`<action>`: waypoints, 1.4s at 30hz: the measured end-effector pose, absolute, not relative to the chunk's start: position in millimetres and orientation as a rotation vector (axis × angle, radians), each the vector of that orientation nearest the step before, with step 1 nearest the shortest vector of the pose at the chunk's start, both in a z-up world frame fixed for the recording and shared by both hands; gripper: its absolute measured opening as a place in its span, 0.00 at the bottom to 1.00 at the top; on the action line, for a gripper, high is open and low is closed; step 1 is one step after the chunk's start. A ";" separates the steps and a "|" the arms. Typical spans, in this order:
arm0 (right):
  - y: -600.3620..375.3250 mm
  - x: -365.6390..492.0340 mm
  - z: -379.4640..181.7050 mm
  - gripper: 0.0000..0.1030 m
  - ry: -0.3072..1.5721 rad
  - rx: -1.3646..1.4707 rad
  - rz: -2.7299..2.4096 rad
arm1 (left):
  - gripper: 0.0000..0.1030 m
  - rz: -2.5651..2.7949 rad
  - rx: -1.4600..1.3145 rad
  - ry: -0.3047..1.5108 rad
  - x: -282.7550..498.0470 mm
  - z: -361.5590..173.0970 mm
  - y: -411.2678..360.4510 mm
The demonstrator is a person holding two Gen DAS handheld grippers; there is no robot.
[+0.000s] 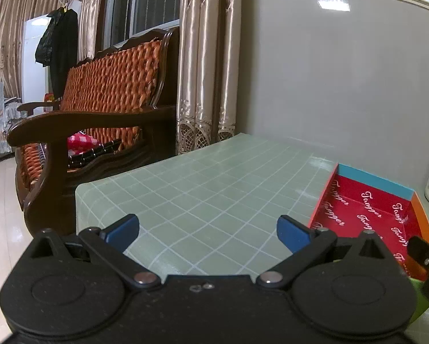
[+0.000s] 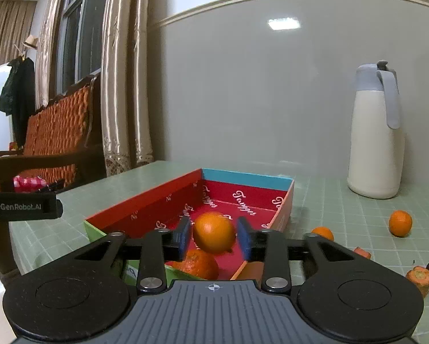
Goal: Organize fruits
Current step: 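Lower the small orange into the box with the right gripper and open, then reach the left gripper to the carrot slice and close on it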
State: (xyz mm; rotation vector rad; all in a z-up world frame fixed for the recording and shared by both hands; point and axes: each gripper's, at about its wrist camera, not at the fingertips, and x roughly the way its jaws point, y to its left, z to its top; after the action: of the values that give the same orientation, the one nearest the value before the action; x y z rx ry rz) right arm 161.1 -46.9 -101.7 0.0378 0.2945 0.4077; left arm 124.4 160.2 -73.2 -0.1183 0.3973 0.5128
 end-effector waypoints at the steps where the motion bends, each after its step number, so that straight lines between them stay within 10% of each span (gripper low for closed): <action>1: -51.7 154.5 -101.2 0.79 0.269 0.047 0.397 | 0.94 0.511 -0.118 0.397 124.7 -72.8 160.1; 9: -60.6 140.8 -93.8 0.80 0.191 0.033 0.364 | 0.94 0.497 -0.099 0.388 124.5 -72.4 153.2; 13: -67.8 131.8 -90.2 1.00 0.127 0.002 0.265 | 0.94 0.480 -0.091 0.381 125.2 -72.4 147.1; 42: -227.9 127.6 -102.3 1.00 0.226 0.059 -0.627 | 0.93 -0.234 0.169 0.359 143.5 -102.0 -45.8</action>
State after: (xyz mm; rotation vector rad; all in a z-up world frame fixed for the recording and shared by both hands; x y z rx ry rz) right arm 127.6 -227.9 -102.3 0.0592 0.2261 -0.6268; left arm 143.5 -45.8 -102.0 0.1691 0.3595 -0.2344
